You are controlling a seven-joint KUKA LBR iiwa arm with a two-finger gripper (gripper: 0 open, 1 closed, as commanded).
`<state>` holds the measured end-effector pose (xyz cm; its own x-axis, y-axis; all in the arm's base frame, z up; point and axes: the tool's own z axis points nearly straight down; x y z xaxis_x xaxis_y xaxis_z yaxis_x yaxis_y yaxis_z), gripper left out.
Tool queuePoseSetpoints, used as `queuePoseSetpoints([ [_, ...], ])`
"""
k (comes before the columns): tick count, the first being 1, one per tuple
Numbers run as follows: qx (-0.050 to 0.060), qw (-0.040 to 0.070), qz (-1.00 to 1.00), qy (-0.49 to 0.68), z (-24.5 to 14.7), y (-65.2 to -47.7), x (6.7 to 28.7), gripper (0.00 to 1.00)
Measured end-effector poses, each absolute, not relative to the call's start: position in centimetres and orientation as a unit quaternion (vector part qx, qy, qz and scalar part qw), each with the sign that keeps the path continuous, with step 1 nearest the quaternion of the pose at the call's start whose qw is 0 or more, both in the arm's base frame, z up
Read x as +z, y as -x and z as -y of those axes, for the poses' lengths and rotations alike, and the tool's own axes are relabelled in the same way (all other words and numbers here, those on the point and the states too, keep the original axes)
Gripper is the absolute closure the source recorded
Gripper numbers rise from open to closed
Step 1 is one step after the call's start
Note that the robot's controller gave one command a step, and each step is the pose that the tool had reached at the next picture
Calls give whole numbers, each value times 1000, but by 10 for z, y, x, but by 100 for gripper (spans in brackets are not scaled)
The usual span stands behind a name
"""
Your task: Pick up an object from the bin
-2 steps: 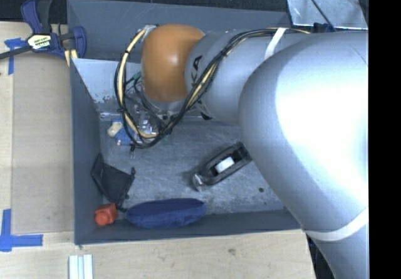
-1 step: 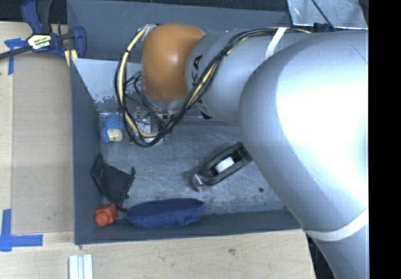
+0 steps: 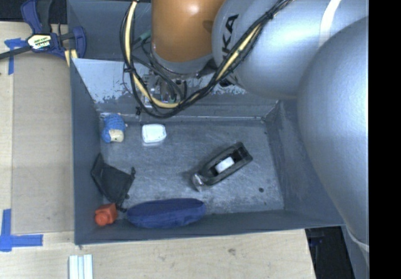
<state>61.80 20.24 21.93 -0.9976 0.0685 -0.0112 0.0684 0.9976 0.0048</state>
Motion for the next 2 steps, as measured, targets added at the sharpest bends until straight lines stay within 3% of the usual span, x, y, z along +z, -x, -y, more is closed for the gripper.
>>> queuePoseSetpoints([
  [1,-1,-2,-1000,17,-175,-580,152,100],
  [2,2,6,-1000,20,-201,-597,297,100],
])
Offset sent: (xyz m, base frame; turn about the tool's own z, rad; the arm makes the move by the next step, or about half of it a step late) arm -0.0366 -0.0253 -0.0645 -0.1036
